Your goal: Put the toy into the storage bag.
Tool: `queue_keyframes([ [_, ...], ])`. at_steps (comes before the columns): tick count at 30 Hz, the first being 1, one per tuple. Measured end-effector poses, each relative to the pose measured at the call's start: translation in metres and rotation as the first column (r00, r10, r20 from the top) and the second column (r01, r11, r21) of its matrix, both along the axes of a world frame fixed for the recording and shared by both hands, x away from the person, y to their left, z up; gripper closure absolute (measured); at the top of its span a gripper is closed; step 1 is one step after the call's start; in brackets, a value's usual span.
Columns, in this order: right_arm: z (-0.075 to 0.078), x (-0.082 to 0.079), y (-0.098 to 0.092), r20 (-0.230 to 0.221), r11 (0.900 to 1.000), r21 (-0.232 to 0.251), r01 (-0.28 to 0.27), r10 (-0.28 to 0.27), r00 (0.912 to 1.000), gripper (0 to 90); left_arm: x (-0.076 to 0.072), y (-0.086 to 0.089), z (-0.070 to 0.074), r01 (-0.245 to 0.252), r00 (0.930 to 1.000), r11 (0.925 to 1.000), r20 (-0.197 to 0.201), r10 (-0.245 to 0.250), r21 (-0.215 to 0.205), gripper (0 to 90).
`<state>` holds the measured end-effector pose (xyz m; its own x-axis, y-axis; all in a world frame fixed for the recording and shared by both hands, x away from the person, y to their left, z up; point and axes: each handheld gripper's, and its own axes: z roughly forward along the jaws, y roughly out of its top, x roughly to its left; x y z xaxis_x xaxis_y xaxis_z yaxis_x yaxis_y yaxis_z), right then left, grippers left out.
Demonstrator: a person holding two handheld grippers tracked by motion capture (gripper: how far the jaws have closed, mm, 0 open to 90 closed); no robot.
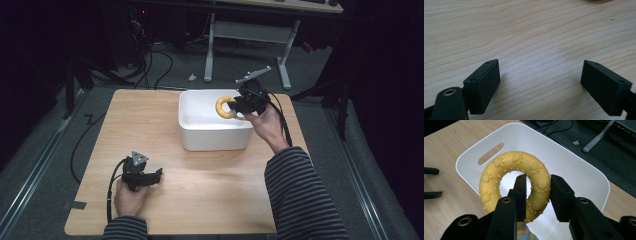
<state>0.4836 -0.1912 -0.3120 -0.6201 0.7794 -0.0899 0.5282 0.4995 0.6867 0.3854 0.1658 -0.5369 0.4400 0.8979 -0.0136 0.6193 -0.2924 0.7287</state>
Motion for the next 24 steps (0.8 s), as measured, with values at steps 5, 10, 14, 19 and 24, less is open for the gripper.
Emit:
queue_keyframes([
  [5, -0.003, 0.008, 0.009, -0.008, 1.0, -0.001, -0.002, 0.002, 1.0, 68.3, 0.0, 0.0, 0.0, -0.001, 1.0, 1.0, 0.002, 0.001, 0.0, 16.5],
  [10, -0.004, 0.014, 0.017, -0.003, 1.0, -0.004, -0.019, 0.019, 0.9998, 68.3, 0.0, 0.0, 0.0, -0.001, 1.0, 1.0, 0.002, 0.001, 0.001, 16.5],
  [14, -0.007, 0.018, 0.023, -0.006, 1.0, -0.005, -0.028, 0.028, 0.9996, 68.2, 0.0, 0.0, 0.0, -0.001, 1.0, 1.0, 0.002, 0.001, 0.003, 16.5],
  [19, -0.016, 0.025, 0.027, -0.022, 0.999, -0.029, -0.029, 0.029, 0.9993, 68.2, 0.0, 0.0, 0.0, -0.001, 1.0, 1.0, 0.002, 0.001, 0.002, 16.5],
  [24, -0.023, 0.032, 0.026, -0.033, 1.0, -0.015, -0.02, 0.019, 0.9993, 68.2, 0.0, 0.0, 0.0, -0.001, 1.0, 1.0, 0.003, 0.001, 0.003, 16.5],
])
